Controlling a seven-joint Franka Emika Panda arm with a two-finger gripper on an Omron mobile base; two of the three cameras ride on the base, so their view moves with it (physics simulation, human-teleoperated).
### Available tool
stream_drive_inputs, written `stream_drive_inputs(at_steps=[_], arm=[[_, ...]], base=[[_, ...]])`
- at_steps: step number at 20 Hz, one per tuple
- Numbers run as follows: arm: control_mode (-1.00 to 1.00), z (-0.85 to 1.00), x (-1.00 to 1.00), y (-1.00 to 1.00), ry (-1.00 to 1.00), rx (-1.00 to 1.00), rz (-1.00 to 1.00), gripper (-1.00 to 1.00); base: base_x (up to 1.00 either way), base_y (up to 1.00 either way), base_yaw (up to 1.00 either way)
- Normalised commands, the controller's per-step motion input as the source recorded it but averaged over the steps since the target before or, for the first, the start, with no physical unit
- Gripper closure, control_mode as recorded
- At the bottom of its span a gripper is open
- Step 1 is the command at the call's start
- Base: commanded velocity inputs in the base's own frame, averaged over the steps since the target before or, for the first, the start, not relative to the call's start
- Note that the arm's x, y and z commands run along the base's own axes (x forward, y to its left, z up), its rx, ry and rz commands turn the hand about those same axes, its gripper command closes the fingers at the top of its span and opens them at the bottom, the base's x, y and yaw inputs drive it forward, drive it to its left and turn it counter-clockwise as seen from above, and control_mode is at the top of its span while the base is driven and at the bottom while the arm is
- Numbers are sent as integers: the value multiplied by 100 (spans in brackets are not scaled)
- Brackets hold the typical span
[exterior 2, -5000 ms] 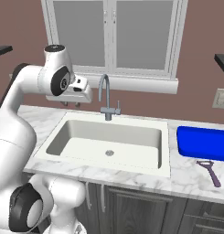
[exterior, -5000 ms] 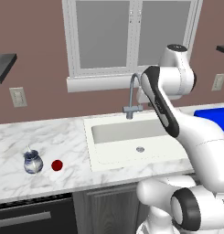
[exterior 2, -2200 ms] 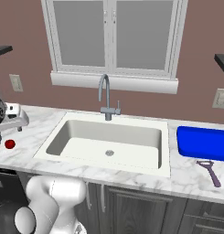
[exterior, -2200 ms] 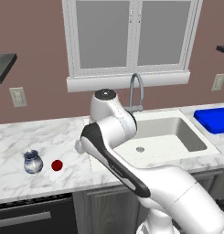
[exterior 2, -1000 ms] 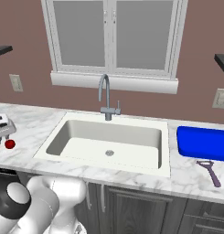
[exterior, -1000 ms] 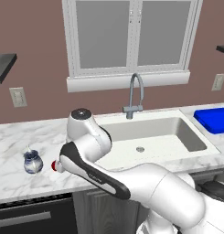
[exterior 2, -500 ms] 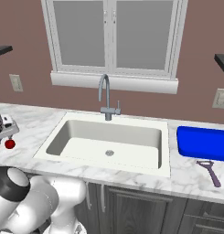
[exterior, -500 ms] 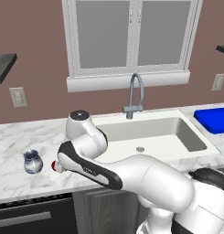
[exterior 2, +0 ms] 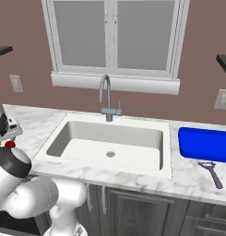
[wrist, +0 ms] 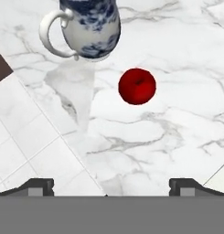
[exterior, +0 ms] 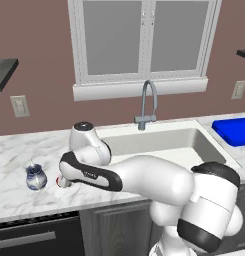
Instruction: Pick up all produce items and place them in the sink. Turn on the sink faucet to wash them. Then turn the sink off and put them in the tray.
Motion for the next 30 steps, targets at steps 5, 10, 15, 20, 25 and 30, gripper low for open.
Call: stream_drive_inputs(at_steps=[5, 10, 15, 20, 25, 30], arm=[[-100, -17, 23, 15, 6, 0, 3, -100], [-100, -14, 20, 11, 5, 0, 2, -100], [-100, -23, 14, 16, 3, -3, 2, -100], [-100, -25, 10, 17, 0, -3, 2, -100], [-100, -13, 16, 11, 0, 0, 1, -100], [-100, -6, 19, 7, 0, 0, 0, -100]], base=[[0, 0, 0], [0, 0, 0], [0, 0, 0], [0, 0, 0], [0, 0, 0], [0, 0, 0]])
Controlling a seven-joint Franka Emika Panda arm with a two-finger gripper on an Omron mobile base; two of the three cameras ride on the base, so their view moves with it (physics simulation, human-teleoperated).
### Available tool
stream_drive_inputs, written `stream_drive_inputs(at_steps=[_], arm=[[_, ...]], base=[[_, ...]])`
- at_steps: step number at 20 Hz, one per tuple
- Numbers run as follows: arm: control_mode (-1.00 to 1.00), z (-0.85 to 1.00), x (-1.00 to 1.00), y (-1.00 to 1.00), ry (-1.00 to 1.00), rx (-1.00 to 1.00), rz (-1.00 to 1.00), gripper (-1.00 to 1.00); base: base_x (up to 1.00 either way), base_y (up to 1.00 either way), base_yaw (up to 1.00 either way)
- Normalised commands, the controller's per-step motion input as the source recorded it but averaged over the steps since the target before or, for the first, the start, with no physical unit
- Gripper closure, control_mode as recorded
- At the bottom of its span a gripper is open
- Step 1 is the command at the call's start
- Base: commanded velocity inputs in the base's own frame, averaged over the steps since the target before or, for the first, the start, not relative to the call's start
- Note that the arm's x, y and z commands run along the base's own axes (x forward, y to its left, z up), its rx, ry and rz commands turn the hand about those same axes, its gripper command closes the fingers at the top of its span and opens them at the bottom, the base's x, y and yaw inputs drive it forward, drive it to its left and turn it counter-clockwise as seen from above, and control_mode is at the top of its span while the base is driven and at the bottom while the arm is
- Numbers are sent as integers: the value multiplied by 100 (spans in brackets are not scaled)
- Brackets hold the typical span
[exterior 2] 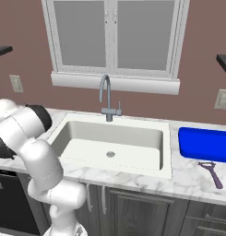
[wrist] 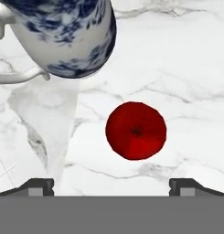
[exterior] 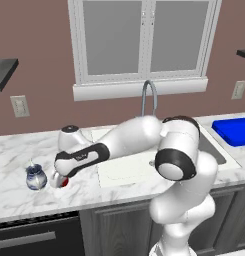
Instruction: Pick up all produce items and place them in the sink. Turn on the sink faucet to wash them. Then turn the sink off and put them in the tray.
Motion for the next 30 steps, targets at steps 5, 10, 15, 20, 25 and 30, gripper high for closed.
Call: stream_drive_inputs(at_steps=[5, 10, 15, 20, 25, 30], arm=[[-100, -15, 14, 9, 0, -1, 0, -100], [-100, -22, 13, 12, 1, -2, 0, -100], [-100, -17, 12, 9, 1, -1, 0, -100], [-100, -9, 11, 4, 0, 0, 0, -100], [-100, -9, 0, 0, 0, 0, 1, -100], [-100, -26, 0, 0, 0, 0, 3, 100]], base=[[0, 0, 0], [0, 0, 0], [0, 0, 0], [0, 0, 0], [0, 0, 0], [0, 0, 0]])
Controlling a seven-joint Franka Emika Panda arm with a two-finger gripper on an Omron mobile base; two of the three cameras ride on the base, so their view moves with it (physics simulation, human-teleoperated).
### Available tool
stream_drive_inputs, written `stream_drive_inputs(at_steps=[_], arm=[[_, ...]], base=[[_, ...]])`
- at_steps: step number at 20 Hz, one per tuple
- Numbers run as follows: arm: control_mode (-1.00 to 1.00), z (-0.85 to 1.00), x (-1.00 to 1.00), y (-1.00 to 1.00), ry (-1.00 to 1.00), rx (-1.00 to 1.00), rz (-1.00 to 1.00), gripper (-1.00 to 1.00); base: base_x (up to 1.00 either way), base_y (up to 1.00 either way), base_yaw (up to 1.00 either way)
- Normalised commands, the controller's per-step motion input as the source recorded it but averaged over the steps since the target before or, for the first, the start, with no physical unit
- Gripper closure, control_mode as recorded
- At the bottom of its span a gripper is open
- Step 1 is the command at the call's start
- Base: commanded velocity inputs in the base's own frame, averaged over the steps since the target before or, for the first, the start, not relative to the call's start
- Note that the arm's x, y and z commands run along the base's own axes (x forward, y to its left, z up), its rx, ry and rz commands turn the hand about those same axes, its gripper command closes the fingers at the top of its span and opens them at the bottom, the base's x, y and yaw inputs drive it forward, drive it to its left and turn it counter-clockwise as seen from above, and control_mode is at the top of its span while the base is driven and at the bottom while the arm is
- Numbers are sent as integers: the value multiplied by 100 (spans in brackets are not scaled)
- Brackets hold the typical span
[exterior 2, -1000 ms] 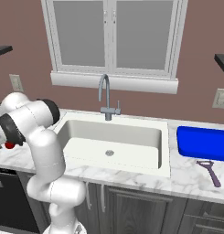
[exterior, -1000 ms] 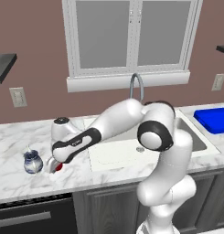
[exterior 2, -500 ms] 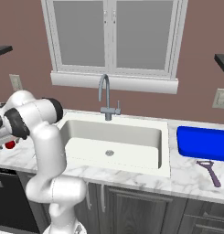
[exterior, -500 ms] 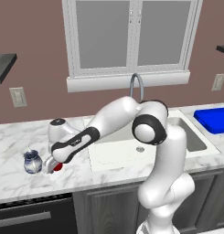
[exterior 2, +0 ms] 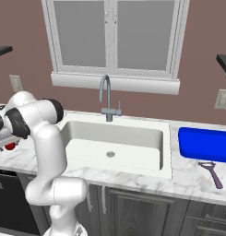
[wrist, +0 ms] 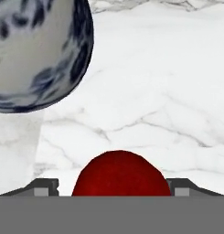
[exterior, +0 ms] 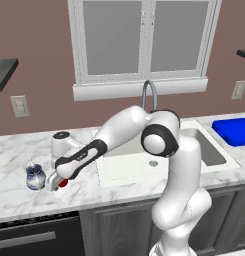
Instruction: Pick up all produce items and place them in the sink. Turn on the sink faucet to wash them. Then turn the sink off and put them in the tray.
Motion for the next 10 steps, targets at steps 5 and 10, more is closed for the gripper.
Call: stream_drive_inputs(at_steps=[5, 10], arm=[[-100, -9, 0, -3, -1, 0, 1, 100], [-100, 1, 0, -25, -1, 0, 0, 100]], base=[[0, 0, 0], [0, 0, 0]])
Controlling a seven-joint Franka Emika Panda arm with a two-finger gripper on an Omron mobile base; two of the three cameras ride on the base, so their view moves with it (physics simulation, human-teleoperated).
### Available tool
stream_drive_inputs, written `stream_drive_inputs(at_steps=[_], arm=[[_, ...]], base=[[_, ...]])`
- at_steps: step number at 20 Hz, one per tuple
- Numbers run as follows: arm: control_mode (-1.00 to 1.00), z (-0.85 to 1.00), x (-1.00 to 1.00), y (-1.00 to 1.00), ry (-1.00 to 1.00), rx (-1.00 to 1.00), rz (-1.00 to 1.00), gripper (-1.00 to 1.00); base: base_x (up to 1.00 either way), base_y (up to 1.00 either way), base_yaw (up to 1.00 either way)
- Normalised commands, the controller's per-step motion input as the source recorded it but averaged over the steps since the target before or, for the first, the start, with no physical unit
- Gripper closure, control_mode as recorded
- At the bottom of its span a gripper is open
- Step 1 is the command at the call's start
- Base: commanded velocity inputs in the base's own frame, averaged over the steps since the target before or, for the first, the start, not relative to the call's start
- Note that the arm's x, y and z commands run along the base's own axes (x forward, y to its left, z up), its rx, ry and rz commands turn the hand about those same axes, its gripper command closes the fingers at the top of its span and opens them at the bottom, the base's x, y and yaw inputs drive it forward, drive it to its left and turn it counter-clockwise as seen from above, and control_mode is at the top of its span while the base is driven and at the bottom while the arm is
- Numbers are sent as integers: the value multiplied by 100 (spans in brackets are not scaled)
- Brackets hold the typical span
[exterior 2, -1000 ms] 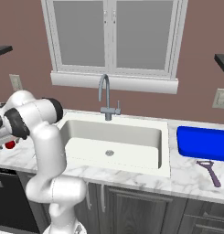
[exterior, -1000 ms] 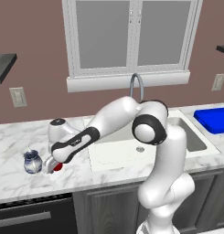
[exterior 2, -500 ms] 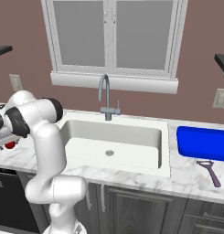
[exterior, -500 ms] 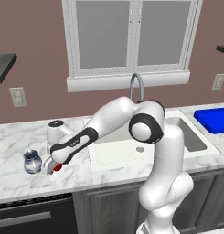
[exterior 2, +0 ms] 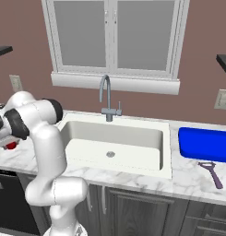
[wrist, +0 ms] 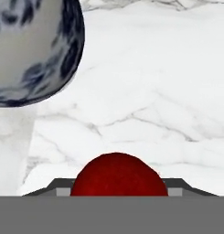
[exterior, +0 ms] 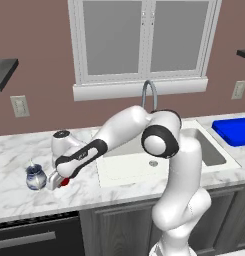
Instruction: Pick up all produce items and place them in the sink. Turn on the sink faucet to wash them. Then turn the sink off and put them in the tray.
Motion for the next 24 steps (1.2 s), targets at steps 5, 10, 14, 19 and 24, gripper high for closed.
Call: stream_drive_inputs(at_steps=[5, 10, 14, 19, 24], arm=[[-100, 17, -3, -55, -5, 0, 0, 100], [-100, 37, 0, -62, -2, 0, -4, 100], [-100, 39, 0, -71, 0, 2, -5, 100], [-100, 30, 0, -91, 0, 2, -4, 100], [-100, 9, 0, -90, 2, 4, -4, 100]], base=[[0, 0, 0], [0, 0, 0], [0, 0, 0], [0, 0, 0], [0, 0, 0]])
